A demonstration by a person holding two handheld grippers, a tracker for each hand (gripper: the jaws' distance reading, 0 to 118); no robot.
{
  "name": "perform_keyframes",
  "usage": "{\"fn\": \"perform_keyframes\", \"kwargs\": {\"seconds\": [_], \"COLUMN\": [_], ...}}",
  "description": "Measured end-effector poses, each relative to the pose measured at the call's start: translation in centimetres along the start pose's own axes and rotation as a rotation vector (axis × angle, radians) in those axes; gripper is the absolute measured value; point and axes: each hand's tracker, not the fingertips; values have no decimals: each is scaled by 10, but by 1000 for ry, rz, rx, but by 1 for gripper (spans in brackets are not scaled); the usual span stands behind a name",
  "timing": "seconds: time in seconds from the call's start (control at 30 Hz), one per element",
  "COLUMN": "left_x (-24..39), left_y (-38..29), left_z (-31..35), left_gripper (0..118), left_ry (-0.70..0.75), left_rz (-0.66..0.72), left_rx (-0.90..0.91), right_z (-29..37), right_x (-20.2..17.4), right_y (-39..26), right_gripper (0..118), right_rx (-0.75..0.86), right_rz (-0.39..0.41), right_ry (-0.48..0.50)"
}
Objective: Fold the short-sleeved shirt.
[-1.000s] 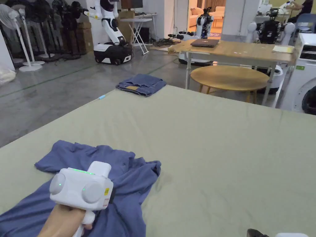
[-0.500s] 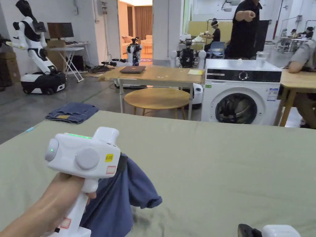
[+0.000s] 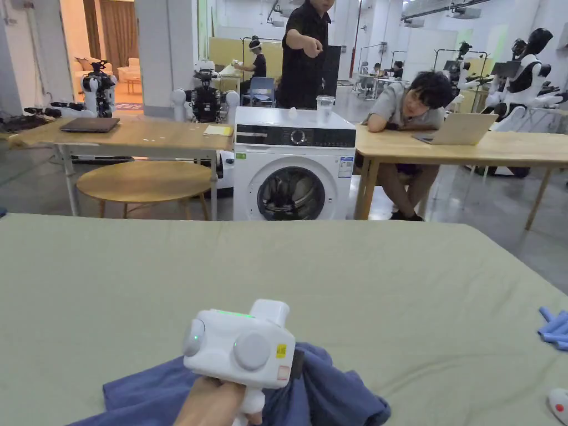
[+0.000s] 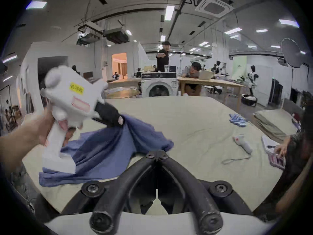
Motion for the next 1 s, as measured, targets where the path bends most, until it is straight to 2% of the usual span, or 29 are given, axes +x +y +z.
{"fn": "perform_keyframes", "kwargs": {"seconds": [0.13,0.27,0.3,0.33,0.37,0.4,0.63,0.7,0.73,0.77,0.8,0.83,0.9,0.93,1.0], "left_x": [-7,-16,-18,-20,-22,-21,-39,-43,-45,-46,-47,-49,-57,-57,-58], "left_y": [-26,-31,-30,-29,-30,-32,-74,-100,-113,-126,-137,-149,-175,-181,-199], "left_z": [-50,-31,-18,-3,16,37,184,222,240,255,268,279,301,309,323], "left_gripper": [0,2,10,46,88,113,115,114,106,88,53,0,0,0,0], "left_ry": [26,6,11,27,27,37,208,300,341,390,437,480,491,477,576], "left_rz": [33,62,69,64,62,55,99,114,105,96,90,101,171,158,191], "left_rx": [-102,-51,-11,38,108,151,474,563,599,625,657,655,678,668,703], "right_z": [-14,-22,-22,-23,-22,-21,-5,2,6,9,12,15,19,21,23], "right_x": [10,12,11,10,8,6,-13,-19,-20,-22,-23,-24,-25,-27,-28], "right_y": [-11,-14,-13,-12,-10,-7,9,12,13,14,15,16,17,18,19], "right_gripper": [0,0,0,0,0,0,0,0,0,0,0,0,0,0,0], "right_rx": [-47,-66,-65,-63,-57,-47,28,52,67,83,92,98,114,117,119], "right_rz": [-6,-12,-12,-14,-16,-15,11,25,29,28,26,26,24,28,36], "right_ry": [-24,-30,-28,-25,-20,-11,36,42,49,53,53,55,61,61,63]}}
